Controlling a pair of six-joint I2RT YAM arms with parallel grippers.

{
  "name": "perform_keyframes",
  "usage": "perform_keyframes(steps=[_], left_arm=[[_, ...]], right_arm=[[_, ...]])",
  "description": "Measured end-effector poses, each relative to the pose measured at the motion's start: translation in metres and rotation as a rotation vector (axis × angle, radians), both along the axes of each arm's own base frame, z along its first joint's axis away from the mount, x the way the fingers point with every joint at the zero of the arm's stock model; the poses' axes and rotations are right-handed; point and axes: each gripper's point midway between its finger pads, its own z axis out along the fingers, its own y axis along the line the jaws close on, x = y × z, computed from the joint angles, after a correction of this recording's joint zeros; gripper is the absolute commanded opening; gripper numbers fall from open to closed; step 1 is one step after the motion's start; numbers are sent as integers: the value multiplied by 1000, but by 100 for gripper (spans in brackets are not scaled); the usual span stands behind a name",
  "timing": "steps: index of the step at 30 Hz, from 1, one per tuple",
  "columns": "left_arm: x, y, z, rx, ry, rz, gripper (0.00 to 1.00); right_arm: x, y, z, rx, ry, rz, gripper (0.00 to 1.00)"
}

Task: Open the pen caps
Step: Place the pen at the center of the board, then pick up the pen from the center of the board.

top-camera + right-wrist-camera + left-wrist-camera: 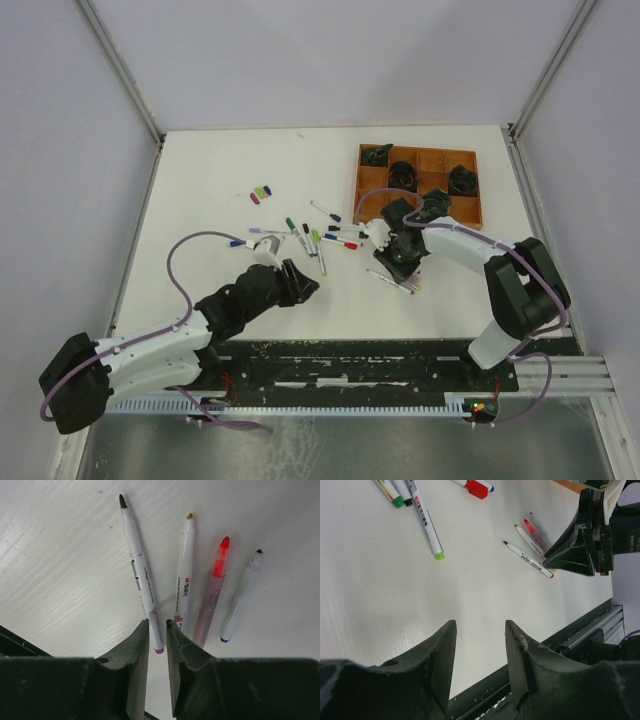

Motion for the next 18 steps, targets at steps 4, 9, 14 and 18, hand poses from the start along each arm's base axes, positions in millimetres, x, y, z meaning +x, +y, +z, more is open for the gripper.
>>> perform_keyframes(steps=[4, 9, 14, 18], left_arm=[[5, -9, 0, 58, 7, 12, 48], [18, -17, 1, 137, 21, 52, 48], [34, -22, -4, 256, 56, 101, 48], [51, -27, -7, 369, 81, 143, 46]], right_arm=[[0, 4, 6, 25, -10, 4, 28], [3, 9, 19, 63, -33, 9, 28], [11, 9, 42, 112, -81, 3, 28], [24, 0, 66, 161, -141, -45, 28]])
